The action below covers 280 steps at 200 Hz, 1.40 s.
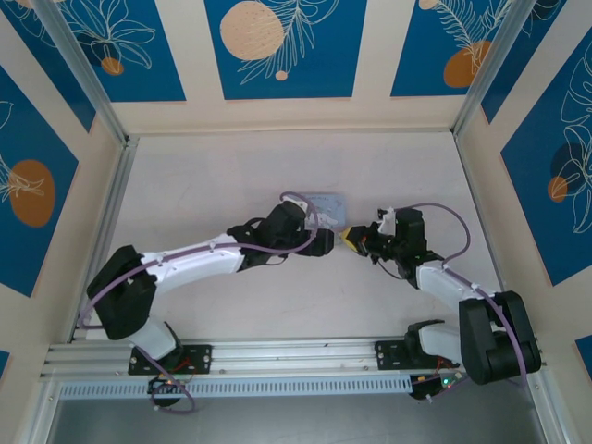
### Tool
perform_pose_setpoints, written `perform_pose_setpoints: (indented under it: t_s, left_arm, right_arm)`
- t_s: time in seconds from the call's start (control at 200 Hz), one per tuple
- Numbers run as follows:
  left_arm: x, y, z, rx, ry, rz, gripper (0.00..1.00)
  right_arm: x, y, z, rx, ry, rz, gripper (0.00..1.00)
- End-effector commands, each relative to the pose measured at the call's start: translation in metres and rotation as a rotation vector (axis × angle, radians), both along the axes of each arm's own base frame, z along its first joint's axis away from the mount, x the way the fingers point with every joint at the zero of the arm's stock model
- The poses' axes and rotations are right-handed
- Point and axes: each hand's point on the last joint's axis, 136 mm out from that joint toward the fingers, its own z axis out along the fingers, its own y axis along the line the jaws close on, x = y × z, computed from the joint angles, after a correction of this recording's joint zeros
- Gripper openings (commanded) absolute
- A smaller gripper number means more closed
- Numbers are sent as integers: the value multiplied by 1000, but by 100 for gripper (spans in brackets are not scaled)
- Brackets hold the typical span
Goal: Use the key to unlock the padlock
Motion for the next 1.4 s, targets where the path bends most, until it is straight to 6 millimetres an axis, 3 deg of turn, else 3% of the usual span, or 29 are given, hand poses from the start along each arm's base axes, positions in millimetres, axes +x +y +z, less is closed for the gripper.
perform_pose_setpoints:
  t_s: [0.0,0.25,0.445,0.725,0.855,1.19,1.395]
  left_arm:
    - [3,10,16,17,-33,15,97]
    - [-7,3,-32,25,25,-38,97]
    - [2,0,-64,20,2,-12,97]
    - [17,-14,-100,50,-32,-29,97]
    - [22,-15,-109,69,-61,-39,96]
    - [32,-23,-121,76,-113,-93,95]
    - [27,-45,-110,-26,-110,-176,94]
  right_arm:
    - [7,5,7,-1,-45,25,0]
    - [21,10,0,-7,-27,71,0]
    - [40,14,-5,8,-13,95,0]
    - [52,4,31,14,-72,99,0]
    - [61,-1,37,1,-89,78,0]
    - [81,-3,11,12,-29,32,0]
    - [82,-4,5,-1,-13,20,0]
